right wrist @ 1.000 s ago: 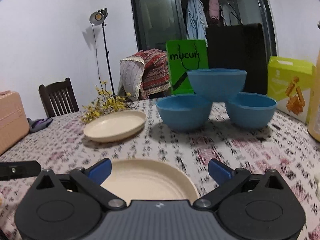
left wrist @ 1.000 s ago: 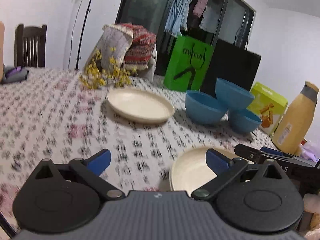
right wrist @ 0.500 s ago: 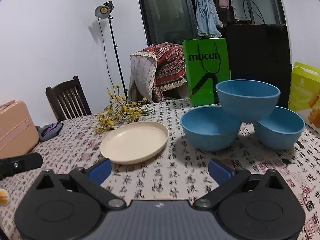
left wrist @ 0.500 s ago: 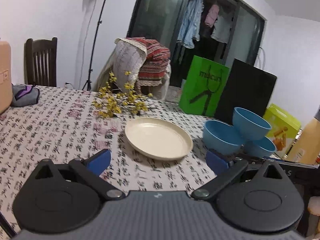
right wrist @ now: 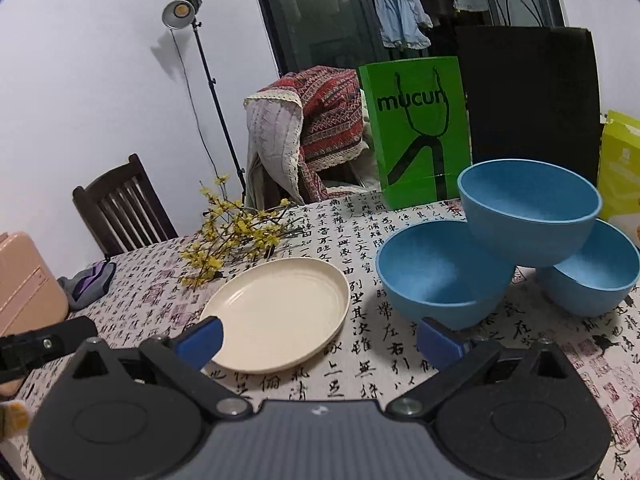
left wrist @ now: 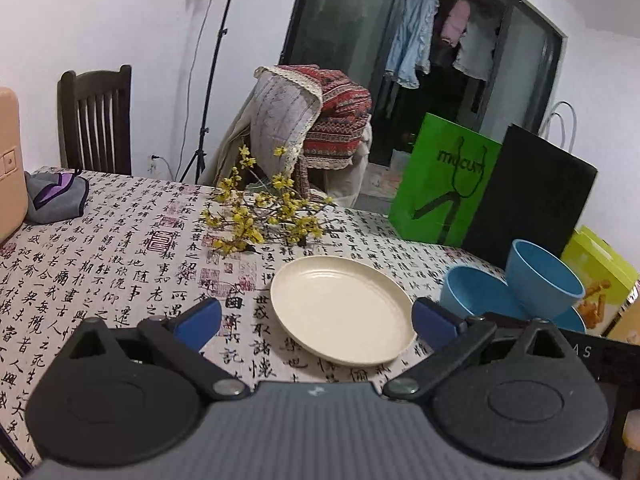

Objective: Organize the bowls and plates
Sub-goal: 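Lower both grippers onto the rim of the cream plate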

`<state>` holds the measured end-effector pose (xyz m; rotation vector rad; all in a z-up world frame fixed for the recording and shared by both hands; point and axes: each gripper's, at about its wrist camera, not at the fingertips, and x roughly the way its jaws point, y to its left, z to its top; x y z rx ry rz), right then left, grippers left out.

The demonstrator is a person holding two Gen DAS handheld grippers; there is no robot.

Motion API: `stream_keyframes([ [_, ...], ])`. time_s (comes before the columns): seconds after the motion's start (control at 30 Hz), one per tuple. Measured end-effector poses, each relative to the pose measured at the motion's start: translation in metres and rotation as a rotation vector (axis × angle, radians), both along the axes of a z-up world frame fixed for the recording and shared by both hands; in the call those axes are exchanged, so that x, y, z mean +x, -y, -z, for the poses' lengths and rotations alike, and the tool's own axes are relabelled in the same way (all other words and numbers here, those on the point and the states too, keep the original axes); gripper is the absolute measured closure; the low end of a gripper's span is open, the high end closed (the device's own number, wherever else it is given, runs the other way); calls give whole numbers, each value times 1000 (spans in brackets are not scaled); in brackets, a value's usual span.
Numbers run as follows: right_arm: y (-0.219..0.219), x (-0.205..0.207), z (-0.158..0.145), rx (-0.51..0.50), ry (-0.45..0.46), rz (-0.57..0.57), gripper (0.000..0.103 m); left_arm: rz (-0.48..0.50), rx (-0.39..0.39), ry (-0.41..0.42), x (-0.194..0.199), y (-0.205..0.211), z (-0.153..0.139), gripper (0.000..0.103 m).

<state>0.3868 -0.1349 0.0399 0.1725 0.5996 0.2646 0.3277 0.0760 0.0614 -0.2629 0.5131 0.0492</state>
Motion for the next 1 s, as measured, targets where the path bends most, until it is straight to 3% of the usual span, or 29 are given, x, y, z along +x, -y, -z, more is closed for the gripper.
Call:
stream_keyframes([
  [0.47, -25, 60, 12, -5, -66, 20, 1, -96, -33, -68, 73, -17, 12, 0],
  [0.77, -42, 100, 34, -40, -131, 35, 6, -140, -66, -134, 116, -24, 45, 0],
  [1.0, -52, 115, 47, -83, -154, 42, 8, -151, -78, -139, 126, -27, 70, 0],
])
